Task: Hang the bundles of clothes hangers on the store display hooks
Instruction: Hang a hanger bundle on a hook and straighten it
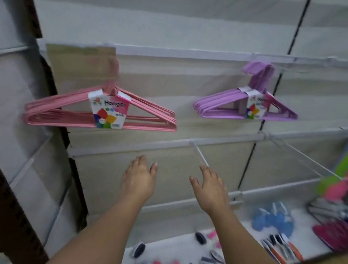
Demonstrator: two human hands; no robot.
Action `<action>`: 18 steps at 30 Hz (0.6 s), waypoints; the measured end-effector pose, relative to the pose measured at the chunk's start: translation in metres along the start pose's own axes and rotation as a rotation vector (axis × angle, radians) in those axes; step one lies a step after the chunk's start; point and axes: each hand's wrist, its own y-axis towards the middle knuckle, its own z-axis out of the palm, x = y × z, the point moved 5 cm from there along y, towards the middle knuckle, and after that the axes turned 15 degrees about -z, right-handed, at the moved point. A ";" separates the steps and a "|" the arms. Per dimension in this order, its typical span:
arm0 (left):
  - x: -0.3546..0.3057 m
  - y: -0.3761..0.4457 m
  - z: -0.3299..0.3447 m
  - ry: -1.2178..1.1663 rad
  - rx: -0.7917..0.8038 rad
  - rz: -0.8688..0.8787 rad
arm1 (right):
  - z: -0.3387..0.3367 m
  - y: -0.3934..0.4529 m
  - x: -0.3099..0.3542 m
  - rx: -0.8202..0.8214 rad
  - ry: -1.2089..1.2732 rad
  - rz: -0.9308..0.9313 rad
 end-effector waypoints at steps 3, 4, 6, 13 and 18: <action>-0.011 -0.022 0.026 0.026 0.057 0.083 | -0.002 -0.044 -0.027 -0.013 -0.040 0.116; -0.017 -0.031 0.035 0.029 0.082 0.109 | -0.004 -0.059 -0.037 -0.018 -0.048 0.156; -0.029 -0.050 0.051 0.029 0.127 0.155 | -0.008 -0.088 -0.055 -0.011 -0.071 0.219; -0.090 -0.126 0.113 0.025 0.260 0.387 | -0.032 -0.193 -0.128 -0.070 -0.100 0.491; -0.136 -0.189 0.171 0.061 0.380 0.496 | -0.056 -0.269 -0.181 -0.127 -0.112 0.685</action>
